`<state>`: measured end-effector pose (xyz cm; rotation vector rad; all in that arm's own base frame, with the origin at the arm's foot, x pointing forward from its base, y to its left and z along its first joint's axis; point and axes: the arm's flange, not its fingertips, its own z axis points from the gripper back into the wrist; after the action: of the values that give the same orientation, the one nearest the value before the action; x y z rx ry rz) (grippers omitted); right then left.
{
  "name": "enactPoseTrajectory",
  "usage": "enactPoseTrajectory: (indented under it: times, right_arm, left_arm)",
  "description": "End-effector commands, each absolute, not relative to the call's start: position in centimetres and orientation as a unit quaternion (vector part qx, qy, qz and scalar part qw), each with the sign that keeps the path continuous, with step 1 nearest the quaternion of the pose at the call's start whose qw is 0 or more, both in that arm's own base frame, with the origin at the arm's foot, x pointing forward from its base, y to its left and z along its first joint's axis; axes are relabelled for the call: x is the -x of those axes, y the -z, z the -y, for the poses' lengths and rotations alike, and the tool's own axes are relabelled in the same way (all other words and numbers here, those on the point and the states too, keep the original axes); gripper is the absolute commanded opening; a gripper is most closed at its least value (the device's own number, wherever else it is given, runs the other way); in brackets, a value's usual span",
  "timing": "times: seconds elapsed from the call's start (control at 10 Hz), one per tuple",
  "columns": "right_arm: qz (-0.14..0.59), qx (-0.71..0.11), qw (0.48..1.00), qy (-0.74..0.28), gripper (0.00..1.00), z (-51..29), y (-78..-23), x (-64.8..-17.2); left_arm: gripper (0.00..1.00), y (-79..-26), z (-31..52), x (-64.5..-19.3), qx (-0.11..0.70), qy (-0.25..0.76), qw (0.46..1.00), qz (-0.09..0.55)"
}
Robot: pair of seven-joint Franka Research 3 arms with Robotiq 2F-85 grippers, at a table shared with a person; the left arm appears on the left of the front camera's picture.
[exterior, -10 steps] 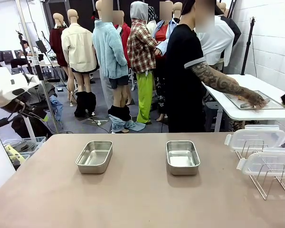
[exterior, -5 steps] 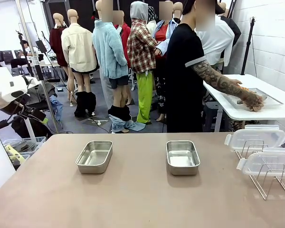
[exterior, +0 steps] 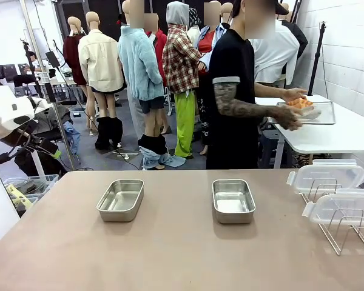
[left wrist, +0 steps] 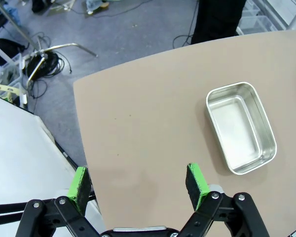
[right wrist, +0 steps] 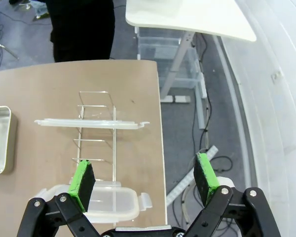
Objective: Place the bread in airtight containers.
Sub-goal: Lift both Airtight Container.
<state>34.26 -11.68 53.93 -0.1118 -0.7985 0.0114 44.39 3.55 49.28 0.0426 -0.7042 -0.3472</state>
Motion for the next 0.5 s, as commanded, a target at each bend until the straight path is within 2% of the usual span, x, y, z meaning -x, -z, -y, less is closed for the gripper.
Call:
enactPoseTrajectory:
  times: [0.0, 0.4]
  right_arm:
    - [0.388, 0.053, 0.920, -0.004, 1.00, 11.71, -53.92, -34.26]
    - [0.388, 0.053, 0.920, -0.004, 1.00, 11.71, -53.92, -34.26]
  left_arm:
    - [1.00, -49.45, -3.69, -44.35, -0.020, 0.166, 0.923, 0.346]
    - [1.00, -49.45, -3.69, -44.35, -0.020, 0.166, 0.923, 0.346]
